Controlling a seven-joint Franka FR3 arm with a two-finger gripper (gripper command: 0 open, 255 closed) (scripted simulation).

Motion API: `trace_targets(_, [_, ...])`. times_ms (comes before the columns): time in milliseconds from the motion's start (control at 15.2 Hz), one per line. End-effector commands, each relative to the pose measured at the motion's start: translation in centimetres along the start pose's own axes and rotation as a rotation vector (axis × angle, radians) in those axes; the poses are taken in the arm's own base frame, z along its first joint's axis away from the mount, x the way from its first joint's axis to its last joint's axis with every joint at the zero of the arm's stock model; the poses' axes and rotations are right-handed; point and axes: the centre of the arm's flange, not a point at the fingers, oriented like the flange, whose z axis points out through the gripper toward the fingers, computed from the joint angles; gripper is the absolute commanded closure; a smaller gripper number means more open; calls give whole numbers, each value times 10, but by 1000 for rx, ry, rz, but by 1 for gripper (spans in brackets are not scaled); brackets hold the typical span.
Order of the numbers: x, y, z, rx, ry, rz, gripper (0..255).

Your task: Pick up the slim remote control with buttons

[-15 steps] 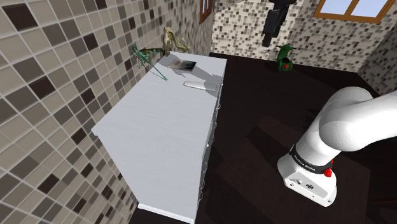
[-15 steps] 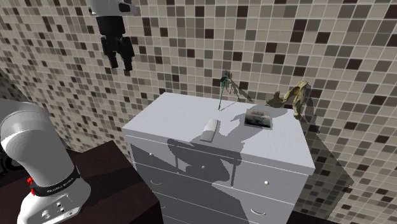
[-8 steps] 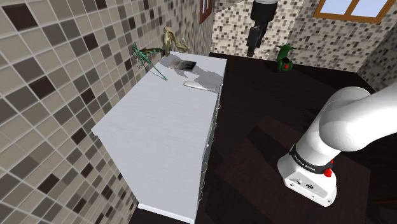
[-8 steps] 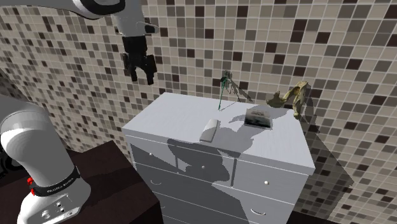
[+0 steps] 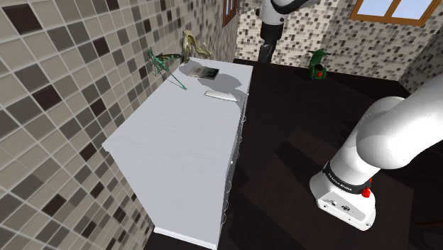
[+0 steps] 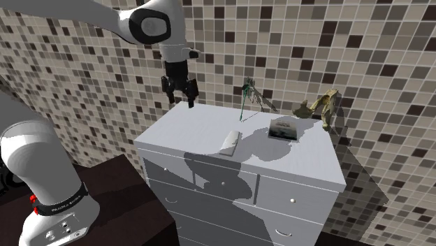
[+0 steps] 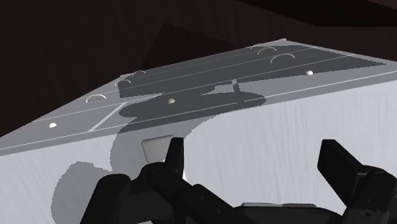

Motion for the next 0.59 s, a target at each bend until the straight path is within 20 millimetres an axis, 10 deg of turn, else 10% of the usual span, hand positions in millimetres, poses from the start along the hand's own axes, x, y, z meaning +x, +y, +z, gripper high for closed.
trace_targets(0, [18,9,20,2,2,-19,0])
trace_targets(528, [86,46,92,15,8,-91,0])
